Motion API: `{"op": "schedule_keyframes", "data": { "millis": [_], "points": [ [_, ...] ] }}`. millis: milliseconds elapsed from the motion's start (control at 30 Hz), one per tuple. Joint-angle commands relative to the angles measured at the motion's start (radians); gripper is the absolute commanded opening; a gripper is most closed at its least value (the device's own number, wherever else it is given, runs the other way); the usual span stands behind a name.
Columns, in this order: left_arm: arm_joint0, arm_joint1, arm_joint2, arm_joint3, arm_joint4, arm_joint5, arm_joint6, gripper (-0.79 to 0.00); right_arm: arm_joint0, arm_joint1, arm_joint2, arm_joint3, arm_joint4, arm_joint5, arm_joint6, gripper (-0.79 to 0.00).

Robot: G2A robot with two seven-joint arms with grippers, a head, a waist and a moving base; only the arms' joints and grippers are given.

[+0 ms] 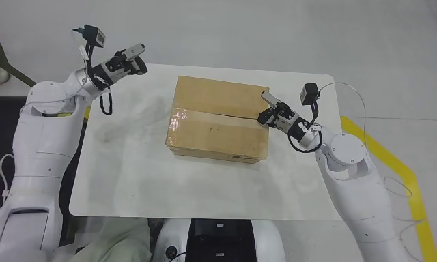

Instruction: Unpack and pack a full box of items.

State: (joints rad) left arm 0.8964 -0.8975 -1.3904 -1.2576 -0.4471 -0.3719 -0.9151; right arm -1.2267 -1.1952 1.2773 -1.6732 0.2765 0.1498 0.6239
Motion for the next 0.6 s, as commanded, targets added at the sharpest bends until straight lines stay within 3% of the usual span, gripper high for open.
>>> {"op": "schedule_keyframes", "data": {
  "millis": [0, 367, 567],
  "points": [
    [0.049, 0.004, -0.019, -0.052, 0.029, 0.003, 0.057, 0.0, 0.0, 0.0, 0.0, 0.0, 0.0, 0.0, 0.0, 0.0],
    [0.422, 0.015, -0.166, -0.335, 0.005, 0.028, 0.246, 0.0, 0.0, 0.0, 0.0, 0.0, 0.0, 0.0, 0.0, 0.0],
    [0.556, 0.011, -0.225, -0.406, -0.007, -0.018, 0.317, 0.0, 0.0, 0.0, 0.0, 0.0, 0.0, 0.0, 0.0, 0.0]
  ]
}}
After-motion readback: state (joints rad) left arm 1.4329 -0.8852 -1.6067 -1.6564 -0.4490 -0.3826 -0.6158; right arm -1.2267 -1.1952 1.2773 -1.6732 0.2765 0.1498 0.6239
